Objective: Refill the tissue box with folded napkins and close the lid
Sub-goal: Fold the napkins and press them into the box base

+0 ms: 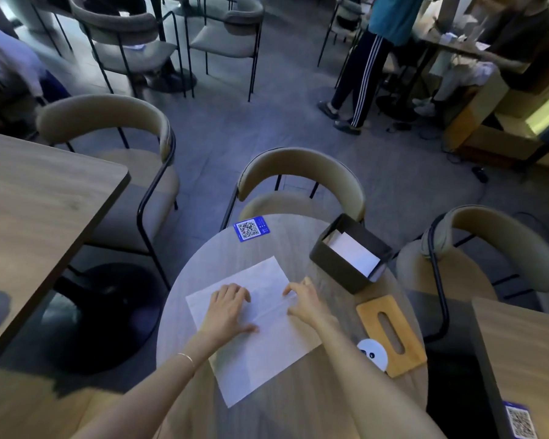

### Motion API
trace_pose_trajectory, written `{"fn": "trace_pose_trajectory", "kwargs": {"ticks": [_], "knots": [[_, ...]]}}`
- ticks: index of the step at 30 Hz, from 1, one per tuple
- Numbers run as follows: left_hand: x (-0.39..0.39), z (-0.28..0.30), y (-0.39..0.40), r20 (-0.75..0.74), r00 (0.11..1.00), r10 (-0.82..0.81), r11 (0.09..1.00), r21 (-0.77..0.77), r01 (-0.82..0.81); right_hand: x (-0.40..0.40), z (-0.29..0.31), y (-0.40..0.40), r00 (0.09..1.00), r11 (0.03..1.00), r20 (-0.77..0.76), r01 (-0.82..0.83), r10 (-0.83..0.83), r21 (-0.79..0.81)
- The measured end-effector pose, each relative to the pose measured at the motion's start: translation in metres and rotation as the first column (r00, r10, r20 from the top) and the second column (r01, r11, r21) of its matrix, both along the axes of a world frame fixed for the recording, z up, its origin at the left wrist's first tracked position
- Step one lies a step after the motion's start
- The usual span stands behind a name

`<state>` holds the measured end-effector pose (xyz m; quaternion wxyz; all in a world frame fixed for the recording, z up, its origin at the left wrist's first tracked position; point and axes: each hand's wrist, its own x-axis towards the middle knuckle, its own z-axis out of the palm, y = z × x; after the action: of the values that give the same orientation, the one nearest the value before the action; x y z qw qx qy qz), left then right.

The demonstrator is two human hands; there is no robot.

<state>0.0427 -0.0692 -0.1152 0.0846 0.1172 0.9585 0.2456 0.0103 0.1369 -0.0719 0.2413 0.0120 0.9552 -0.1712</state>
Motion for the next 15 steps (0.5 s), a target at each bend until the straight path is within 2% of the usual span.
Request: {"fn": "trace_pose_trajectory", "kwargs": {"ticks": [3, 9, 11, 13, 15], "knots": [[0.009, -0.004, -0.006, -0.015, 0.999, -0.045, 0.998, -0.044, 0.045, -0.003, -0.001, -0.002, 0.999, 0.999, -0.023, -0.031, 0.032, 0.018], [0.002, 0.009, -0.005, 0.015, 0.998, -0.059, 0.998, -0.027, 0.06, -0.008, 0.006, 0.004, 0.997, 0.997, -0.008, -0.082, 0.082, 0.015], [-0.005, 0.014, -0.006, -0.001, 1.0, 0.013, 0.999, 0.034, -0.013, -0.012, 0.016, 0.007, 0.998, 0.997, -0.016, -0.067, 0.067, -0.032], [-0.011, 0.028, -0.001, -0.039, 0.988, 0.149, 0.972, 0.187, -0.139, -0.018, 0.031, 0.011, 1.0, 0.995, -0.029, -0.015, 0.012, -0.103], [-0.017, 0.048, 0.013, 0.018, 0.966, 0.258, 0.922, 0.295, -0.252, -0.025, 0.05, 0.016, 0.997, 0.973, -0.024, 0.071, -0.078, -0.221]]}}
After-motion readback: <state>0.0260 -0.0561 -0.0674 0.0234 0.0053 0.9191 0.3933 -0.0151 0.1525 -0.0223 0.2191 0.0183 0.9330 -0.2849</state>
